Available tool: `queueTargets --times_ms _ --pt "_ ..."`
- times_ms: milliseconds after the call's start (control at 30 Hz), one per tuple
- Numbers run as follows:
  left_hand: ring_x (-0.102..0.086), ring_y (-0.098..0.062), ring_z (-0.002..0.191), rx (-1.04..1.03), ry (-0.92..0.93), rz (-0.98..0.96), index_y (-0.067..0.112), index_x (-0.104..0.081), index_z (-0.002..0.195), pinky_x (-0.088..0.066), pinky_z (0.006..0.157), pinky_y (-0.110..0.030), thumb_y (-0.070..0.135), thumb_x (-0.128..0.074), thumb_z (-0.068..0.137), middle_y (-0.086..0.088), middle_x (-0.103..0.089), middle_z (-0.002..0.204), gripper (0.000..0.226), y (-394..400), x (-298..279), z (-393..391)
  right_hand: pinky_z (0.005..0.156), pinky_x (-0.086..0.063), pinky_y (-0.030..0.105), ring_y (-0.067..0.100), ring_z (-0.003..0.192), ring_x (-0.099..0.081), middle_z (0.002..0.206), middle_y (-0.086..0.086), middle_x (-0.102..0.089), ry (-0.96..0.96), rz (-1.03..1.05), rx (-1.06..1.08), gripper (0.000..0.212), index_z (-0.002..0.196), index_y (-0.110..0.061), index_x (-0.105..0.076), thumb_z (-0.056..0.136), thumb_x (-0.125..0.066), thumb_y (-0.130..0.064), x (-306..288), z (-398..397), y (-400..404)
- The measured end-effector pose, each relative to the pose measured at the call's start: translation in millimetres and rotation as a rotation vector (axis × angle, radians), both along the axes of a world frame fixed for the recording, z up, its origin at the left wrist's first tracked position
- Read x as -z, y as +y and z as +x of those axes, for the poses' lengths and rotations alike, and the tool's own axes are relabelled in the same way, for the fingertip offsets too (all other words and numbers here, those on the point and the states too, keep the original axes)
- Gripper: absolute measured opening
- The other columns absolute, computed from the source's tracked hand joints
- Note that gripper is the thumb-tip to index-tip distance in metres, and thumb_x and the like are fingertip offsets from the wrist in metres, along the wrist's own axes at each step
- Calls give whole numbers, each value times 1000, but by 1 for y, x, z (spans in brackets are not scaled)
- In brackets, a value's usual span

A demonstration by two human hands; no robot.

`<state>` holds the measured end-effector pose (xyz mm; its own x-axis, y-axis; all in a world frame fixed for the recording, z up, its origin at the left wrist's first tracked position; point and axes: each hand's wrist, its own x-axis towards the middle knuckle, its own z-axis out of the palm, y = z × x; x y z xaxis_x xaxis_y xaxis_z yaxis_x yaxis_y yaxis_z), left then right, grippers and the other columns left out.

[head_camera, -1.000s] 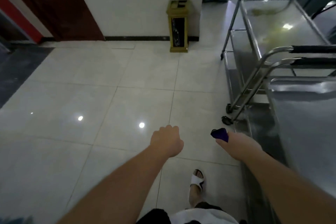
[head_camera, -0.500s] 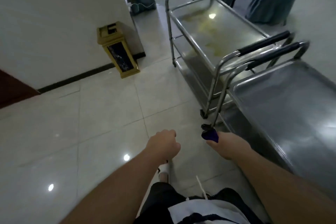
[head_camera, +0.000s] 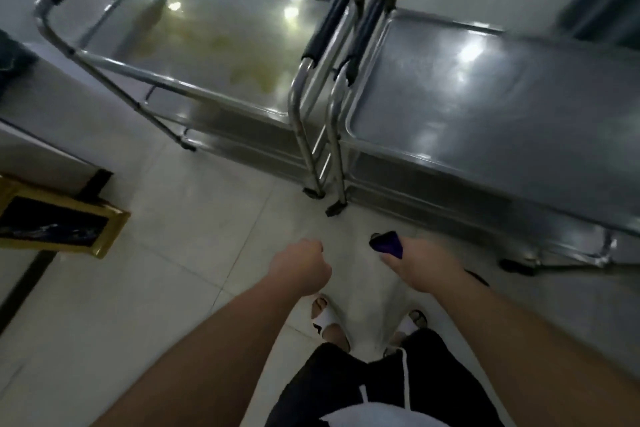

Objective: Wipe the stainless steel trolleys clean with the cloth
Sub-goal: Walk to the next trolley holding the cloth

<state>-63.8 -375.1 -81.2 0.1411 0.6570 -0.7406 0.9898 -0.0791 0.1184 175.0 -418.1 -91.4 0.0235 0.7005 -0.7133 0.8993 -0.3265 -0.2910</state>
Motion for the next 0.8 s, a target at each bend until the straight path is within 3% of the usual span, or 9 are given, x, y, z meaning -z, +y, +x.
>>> queueTargets --times_ms 233,333,433,633,733,800 --pt "-60 -29 121 109 15 -36 24 -51 146 -45 86 -36 47 -50 100 -4 -57 140 51 37 46 32 89 -57 43 25 89 -66 98 5 -69 24 -44 142 45 103 -18 -65 104 -43 -58 49 18 12" --pt "-59 -28 124 38 -36 -98 20 -52 148 -49 94 -35 45 -51 100 -6 -57 144 54 49 80 47 94 -55 45 27 97 -67 107 6 -70 82 -64 198 44 112 -18 -66 105 -43 -55 82 19 28" --pt "-58 -28 126 18 -60 -121 18 -52 149 -46 93 -33 45 -53 100 -8 -57 145 55 60 125 55 95 -54 43 28 104 -66 116 6 -69 70 -37 193 46 123 -20 -63 104 -45 -58 121 17 40" --pt "-53 -26 135 21 -91 -177 18 -49 154 -40 99 -29 44 -53 103 -6 -53 154 57 102 263 59 87 -55 39 23 94 -64 106 2 -65 -3 -17 234 47 125 -19 -55 105 -43 -59 238 11 68" --pt "-51 -27 138 30 -87 -170 17 -49 154 -40 107 -32 42 -51 105 -7 -51 155 55 127 344 59 82 -53 39 24 87 -64 99 2 -63 -84 32 295 43 116 -19 -54 104 -44 -59 312 7 82" --pt "-52 -29 136 58 -83 -138 15 -51 151 -42 104 -33 40 -53 104 -9 -53 153 53 141 391 57 81 -54 40 25 83 -64 94 3 -64 -112 74 326 43 111 -18 -56 103 -46 -59 358 5 90"
